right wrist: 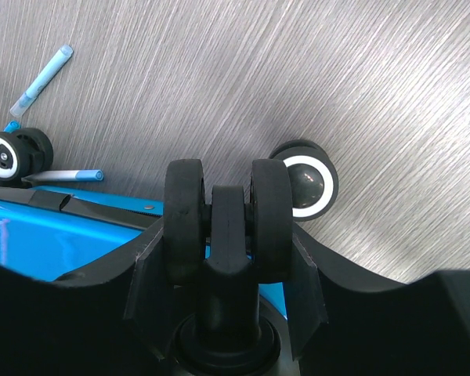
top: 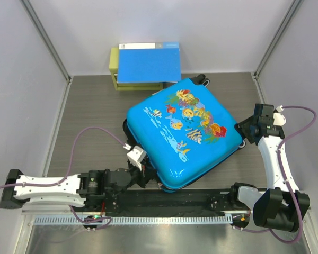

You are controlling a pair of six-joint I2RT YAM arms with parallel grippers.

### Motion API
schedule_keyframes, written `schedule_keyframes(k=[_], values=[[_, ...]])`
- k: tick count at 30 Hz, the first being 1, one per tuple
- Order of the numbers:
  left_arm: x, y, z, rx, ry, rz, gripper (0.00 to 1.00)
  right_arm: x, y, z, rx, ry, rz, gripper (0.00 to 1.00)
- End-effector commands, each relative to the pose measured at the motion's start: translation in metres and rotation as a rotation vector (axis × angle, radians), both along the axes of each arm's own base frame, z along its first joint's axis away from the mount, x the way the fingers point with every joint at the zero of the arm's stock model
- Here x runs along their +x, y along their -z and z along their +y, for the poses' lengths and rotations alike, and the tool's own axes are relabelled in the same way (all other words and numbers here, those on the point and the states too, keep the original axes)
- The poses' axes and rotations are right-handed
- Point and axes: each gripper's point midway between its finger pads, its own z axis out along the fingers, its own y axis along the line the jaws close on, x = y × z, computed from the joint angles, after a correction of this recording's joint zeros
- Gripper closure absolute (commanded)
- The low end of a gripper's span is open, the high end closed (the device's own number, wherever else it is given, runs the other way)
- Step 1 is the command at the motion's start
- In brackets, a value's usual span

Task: Pack the luggage
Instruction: Zip the luggage at the center of the board.

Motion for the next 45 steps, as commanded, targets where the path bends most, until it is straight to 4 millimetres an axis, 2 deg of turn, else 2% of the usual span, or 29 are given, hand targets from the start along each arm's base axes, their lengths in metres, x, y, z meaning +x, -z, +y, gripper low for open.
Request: schedule_keyframes(k=[1,6,8,11,14,15,19,26,33,38,45], values=[[0.022,-0.031,0.006,-0.106,-0.136,-0.006,1.0,-0.067,0.06,0.027,0.069,-0.119,0.343,0.99],[0.015,-0.031,0.005,-0.096,-0.08,-0.008,1.0,-0.064,0.063,0.028,0.079,-0.122,0.345,0.99],[0.007,-0.03,0.002,-0.092,-0.02,-0.003,0.96,-0.064,0.064,0.029,0.083,-0.125,0.349,0.99],[-0.008,-0.023,-0.001,-0.069,0.063,0.034,0.84,-0.064,0.065,0.029,0.085,-0.128,0.348,0.99],[-0.022,-0.017,-0.002,-0.086,0.123,0.087,0.53,-0.067,0.066,0.03,0.084,-0.132,0.353,0.99],[-0.025,-0.015,-0.001,-0.087,0.132,0.094,0.47,-0.069,0.067,0.03,0.083,-0.137,0.355,0.99],[-0.03,-0.01,0.002,-0.077,0.161,0.105,0.43,-0.075,0.07,0.032,0.09,-0.144,0.364,0.99],[-0.041,0.007,-0.002,-0.033,0.22,0.129,0.44,-0.076,0.068,0.031,0.083,-0.146,0.361,0.99],[-0.038,0.023,0.001,0.009,0.199,0.136,0.46,-0.077,0.068,0.033,0.095,-0.146,0.366,0.99],[-0.037,0.028,0.002,0.02,0.187,0.137,0.46,-0.079,0.069,0.034,0.095,-0.144,0.369,0.99],[-0.038,0.035,-0.007,0.023,0.189,0.152,0.46,-0.077,0.067,0.033,0.096,-0.144,0.364,0.99]])
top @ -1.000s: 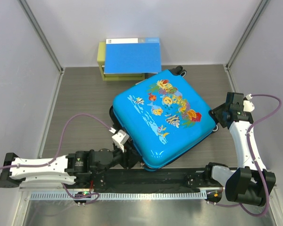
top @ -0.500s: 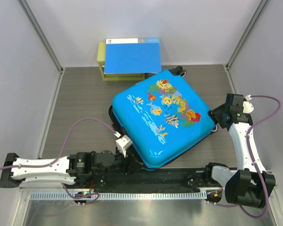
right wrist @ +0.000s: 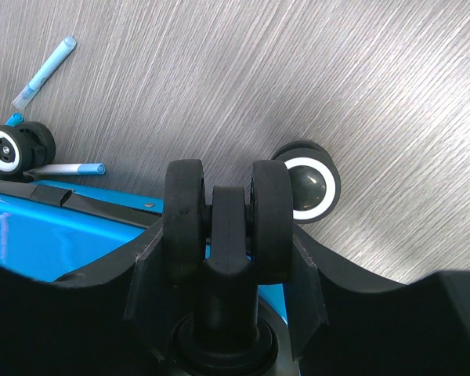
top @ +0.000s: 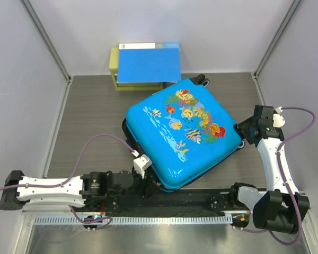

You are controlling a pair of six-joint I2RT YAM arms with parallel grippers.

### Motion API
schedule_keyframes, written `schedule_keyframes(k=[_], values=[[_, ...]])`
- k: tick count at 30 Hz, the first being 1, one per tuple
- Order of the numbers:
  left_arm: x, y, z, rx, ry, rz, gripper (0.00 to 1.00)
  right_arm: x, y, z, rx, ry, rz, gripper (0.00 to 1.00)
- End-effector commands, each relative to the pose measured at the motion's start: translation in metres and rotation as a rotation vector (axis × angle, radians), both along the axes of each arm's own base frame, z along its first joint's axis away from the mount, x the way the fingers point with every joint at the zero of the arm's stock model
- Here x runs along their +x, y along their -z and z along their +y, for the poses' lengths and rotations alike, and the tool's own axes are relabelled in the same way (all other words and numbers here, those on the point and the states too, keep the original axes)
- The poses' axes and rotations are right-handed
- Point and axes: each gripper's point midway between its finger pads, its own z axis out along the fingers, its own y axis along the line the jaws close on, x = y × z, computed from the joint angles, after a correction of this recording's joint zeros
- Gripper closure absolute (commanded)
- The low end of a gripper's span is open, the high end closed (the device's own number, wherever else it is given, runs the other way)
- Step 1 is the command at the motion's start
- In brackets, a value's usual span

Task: Pack the luggage
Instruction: Zip the luggage at the center of the board.

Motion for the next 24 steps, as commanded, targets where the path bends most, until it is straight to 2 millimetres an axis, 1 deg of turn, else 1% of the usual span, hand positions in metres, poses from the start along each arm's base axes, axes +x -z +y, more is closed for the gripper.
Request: schedule_keyframes(k=[1,7,11,14,21,22,24], values=[[-0.001,-0.002,-0.009,-0.034,0.0,0.013,0.46,-0.074,0.061,0.029,0.076,-0.133,0.366,0.99],[0.006,-0.002,-0.012,-0.04,-0.034,-0.006,0.45,-0.076,0.063,0.029,0.074,-0.138,0.374,0.99],[0.011,-0.006,-0.015,-0.054,-0.048,-0.027,0.45,-0.077,0.063,0.029,0.075,-0.135,0.374,0.99],[0.01,-0.005,-0.018,-0.049,-0.045,-0.027,0.46,-0.077,0.062,0.028,0.072,-0.136,0.371,0.99],[0.013,-0.001,-0.02,-0.029,-0.062,-0.031,0.59,-0.077,0.061,0.029,0.072,-0.139,0.368,0.99],[0.014,-0.001,-0.02,-0.028,-0.067,-0.032,0.65,-0.077,0.061,0.028,0.07,-0.138,0.368,0.99],[0.016,-0.001,-0.019,-0.025,-0.08,-0.037,0.69,-0.078,0.061,0.028,0.067,-0.137,0.369,0.99]])
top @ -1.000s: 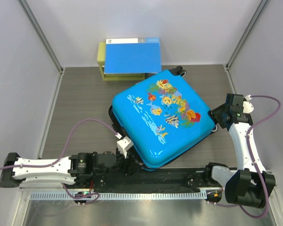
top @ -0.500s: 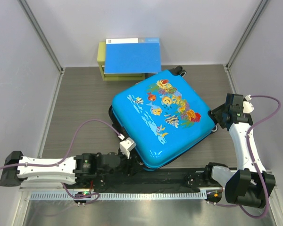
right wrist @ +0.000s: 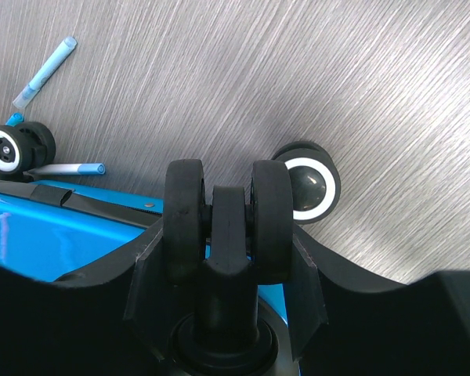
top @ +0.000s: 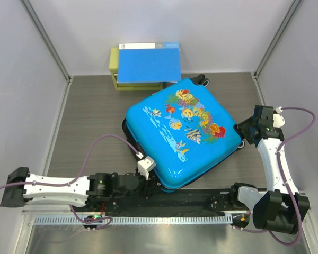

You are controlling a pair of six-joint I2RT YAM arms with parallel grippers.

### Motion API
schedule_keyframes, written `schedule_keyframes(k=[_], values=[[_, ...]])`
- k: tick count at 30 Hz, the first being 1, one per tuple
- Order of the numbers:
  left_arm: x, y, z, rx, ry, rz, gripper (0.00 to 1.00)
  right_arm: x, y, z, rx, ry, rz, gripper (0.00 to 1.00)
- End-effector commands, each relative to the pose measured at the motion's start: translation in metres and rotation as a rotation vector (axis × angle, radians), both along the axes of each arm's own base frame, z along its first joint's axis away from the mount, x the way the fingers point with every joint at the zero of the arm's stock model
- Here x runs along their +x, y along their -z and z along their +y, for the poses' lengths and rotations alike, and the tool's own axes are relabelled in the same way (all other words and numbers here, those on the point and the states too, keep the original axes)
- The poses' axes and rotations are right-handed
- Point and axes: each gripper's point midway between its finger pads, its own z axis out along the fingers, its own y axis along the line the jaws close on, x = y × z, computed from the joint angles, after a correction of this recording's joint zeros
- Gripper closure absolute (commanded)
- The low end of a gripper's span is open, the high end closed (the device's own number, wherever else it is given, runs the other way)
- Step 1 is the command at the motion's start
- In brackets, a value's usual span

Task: Pack the luggage
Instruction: Zip the luggage at the center of the board.

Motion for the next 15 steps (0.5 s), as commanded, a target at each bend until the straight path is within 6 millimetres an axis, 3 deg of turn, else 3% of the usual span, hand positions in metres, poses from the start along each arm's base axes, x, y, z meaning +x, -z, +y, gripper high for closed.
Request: schedule_keyframes(k=[1,5,9,15], values=[[0.016,-0.021,-0.008,-0.065,-0.068,-0.051,0.73,-0.078,0.061,0.028,0.067,-0.137,0.37,0.99],[0.02,-0.026,-0.005,-0.079,-0.092,-0.064,0.83,-0.079,0.061,0.028,0.067,-0.139,0.37,0.99],[0.028,-0.031,0.002,-0.096,-0.145,-0.078,1.0,-0.078,0.06,0.027,0.064,-0.136,0.367,0.99],[0.036,-0.033,0.019,-0.1,-0.219,-0.079,1.0,-0.078,0.058,0.021,0.034,-0.114,0.365,0.99]])
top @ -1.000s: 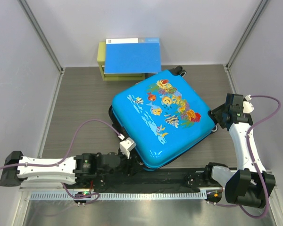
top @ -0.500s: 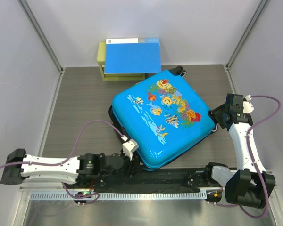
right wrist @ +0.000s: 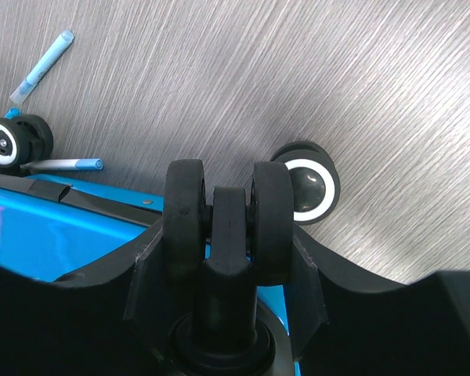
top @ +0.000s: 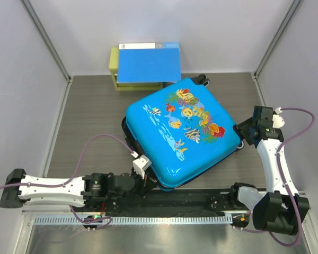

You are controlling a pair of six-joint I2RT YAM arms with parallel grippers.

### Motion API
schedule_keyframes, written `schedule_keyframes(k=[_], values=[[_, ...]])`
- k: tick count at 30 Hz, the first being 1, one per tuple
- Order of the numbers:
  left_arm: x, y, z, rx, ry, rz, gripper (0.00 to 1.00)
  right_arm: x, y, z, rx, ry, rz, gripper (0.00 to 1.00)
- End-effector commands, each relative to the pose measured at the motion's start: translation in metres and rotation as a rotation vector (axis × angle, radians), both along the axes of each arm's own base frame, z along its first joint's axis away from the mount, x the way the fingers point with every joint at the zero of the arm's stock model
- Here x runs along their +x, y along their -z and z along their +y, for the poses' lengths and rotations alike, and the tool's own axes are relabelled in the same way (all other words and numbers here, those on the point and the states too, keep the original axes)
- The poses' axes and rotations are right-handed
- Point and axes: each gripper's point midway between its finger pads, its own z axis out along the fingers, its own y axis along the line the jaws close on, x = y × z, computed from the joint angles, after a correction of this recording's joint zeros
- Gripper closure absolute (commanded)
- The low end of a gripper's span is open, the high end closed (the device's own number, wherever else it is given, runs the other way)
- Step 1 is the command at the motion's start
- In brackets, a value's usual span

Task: Pack the luggage
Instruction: Zip the luggage at the center of the board.

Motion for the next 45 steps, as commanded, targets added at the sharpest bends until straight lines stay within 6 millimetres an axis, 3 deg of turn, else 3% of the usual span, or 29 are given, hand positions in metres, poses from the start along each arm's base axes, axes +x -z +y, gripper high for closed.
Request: schedule_keyframes(k=[1,9,16,22,33,41,45], values=[[0.034,-0.025,0.013,-0.073,-0.199,-0.064,1.0,-0.076,0.056,0.018,0.022,-0.108,0.364,0.99],[0.045,-0.014,0.037,0.005,-0.309,-0.048,1.0,-0.071,0.052,0.01,-0.006,-0.067,0.351,0.99],[0.068,-0.018,0.056,0.028,-0.414,-0.05,1.0,-0.067,0.044,0.001,-0.041,-0.041,0.327,0.99],[0.104,-0.025,0.074,0.041,-0.504,-0.032,1.0,-0.061,0.03,-0.007,-0.072,-0.018,0.284,0.99],[0.142,-0.021,0.109,0.161,-0.618,-0.047,1.0,-0.049,0.012,-0.026,-0.136,0.023,0.226,0.99],[0.192,-0.03,0.131,0.132,-0.738,-0.046,1.0,-0.049,0.007,-0.032,-0.147,0.026,0.203,0.99],[0.218,-0.045,0.137,0.113,-0.742,-0.06,1.0,-0.048,0.0,-0.038,-0.181,0.028,0.196,0.99]])
